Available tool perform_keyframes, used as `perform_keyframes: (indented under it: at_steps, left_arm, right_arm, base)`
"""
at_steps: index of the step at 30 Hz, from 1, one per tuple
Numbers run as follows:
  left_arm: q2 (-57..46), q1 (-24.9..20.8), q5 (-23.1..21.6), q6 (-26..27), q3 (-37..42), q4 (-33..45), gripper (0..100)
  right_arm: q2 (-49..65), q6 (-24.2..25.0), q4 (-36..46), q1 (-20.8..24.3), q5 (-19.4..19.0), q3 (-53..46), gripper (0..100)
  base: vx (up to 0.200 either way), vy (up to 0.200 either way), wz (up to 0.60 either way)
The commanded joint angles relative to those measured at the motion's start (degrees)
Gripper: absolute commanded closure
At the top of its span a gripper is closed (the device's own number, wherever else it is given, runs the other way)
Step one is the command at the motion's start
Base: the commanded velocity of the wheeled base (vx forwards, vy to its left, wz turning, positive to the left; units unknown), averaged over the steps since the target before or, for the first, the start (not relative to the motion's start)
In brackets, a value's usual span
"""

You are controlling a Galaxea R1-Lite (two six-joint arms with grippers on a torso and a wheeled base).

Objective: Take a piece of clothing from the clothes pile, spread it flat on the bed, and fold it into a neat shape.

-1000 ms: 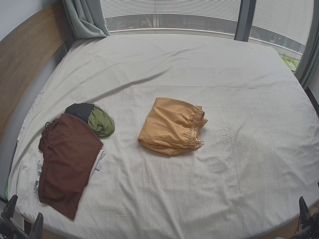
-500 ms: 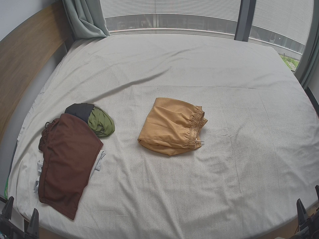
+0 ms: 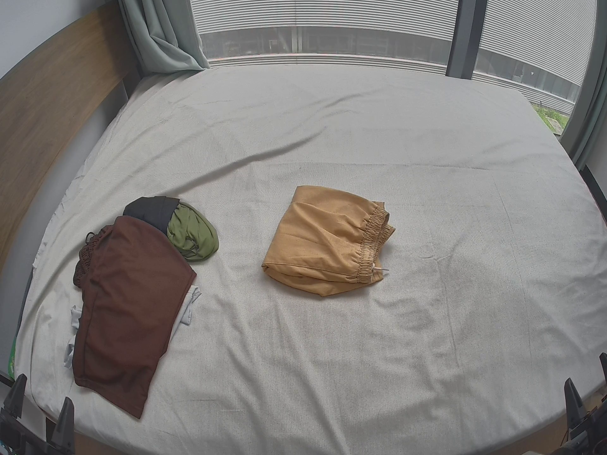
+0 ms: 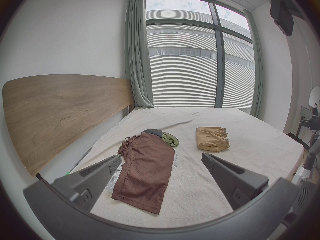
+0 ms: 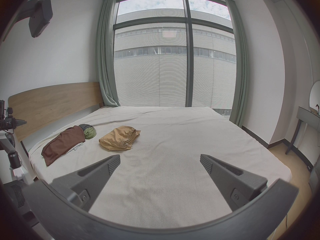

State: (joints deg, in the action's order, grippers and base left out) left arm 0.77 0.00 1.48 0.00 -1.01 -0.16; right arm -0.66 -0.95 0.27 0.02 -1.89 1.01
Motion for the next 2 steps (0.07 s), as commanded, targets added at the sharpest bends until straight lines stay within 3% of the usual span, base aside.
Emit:
perform_keyframes:
  at_steps: [1, 2]
  left_arm:
    - [-0.6, 0.0, 0.0, 0.1, 1.0, 0.0, 0]
    - [-0.6, 0.0, 0.0, 0.1, 1.0, 0.0, 0]
  right_arm:
    - [0.7, 0.0, 0.0, 0.1, 0.0, -0.9, 0]
    - [0.7, 0.0, 0.0, 0.1, 0.0, -0.9, 0]
  base:
    - [0.000, 0.000, 0.00]
    - [0.000, 0.000, 0.00]
